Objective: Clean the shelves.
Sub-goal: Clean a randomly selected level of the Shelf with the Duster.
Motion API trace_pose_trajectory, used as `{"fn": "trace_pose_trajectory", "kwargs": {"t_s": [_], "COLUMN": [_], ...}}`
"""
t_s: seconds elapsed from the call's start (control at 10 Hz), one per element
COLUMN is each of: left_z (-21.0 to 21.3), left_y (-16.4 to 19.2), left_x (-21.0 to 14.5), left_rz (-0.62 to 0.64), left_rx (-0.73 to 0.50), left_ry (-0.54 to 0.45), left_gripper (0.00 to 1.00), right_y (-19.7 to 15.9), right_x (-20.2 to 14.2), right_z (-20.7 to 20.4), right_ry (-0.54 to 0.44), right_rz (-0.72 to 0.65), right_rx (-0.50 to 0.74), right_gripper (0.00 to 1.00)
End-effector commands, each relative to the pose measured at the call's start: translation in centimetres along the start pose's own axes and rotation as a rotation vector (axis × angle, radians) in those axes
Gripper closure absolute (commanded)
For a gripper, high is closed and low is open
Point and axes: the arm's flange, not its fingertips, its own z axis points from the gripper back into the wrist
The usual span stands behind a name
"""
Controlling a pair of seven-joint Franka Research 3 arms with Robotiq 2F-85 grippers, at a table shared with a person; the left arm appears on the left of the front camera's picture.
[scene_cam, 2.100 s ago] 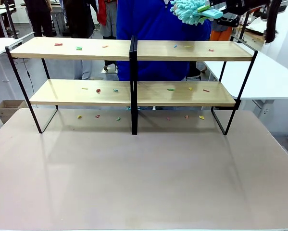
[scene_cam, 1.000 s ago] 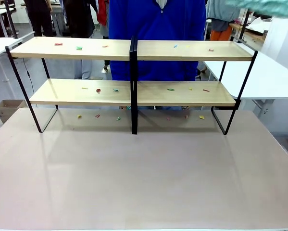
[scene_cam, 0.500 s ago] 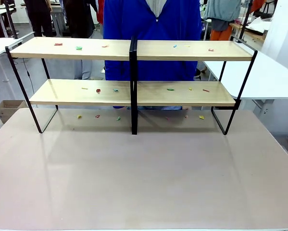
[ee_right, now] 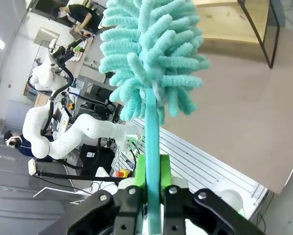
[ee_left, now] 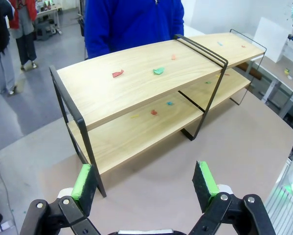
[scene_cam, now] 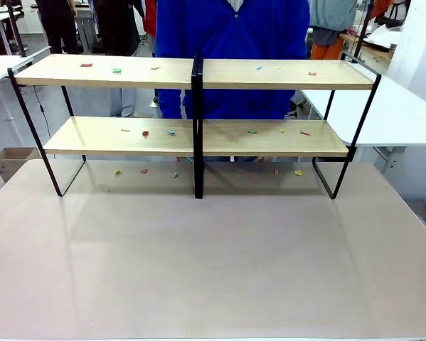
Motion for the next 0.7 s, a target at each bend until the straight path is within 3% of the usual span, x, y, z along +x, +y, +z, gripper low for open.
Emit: {"fn": "trace_pose_trajectory", "kwargs": {"t_s": [0.0, 0.6], "left_z": [0.03, 0.03], "left_y": [-0.04, -0.04], "left_x": [-0.15, -0.15], "left_rz": [0.011, 0.011], "left_rx": [0.009, 0.009], "left_ry": [0.013, 0.013], "left_gripper": [0.0, 0.0], "right_y": [-0.19, -0.19], "right_x": [-0.35, -0.35], "right_z": [0.54, 0.54], "right_ry": [0.0, 0.0], "right_rz": [0.005, 0.005], "right_rx": [-0.001, -0.001], "right_gripper": [1.0, 1.0]}}
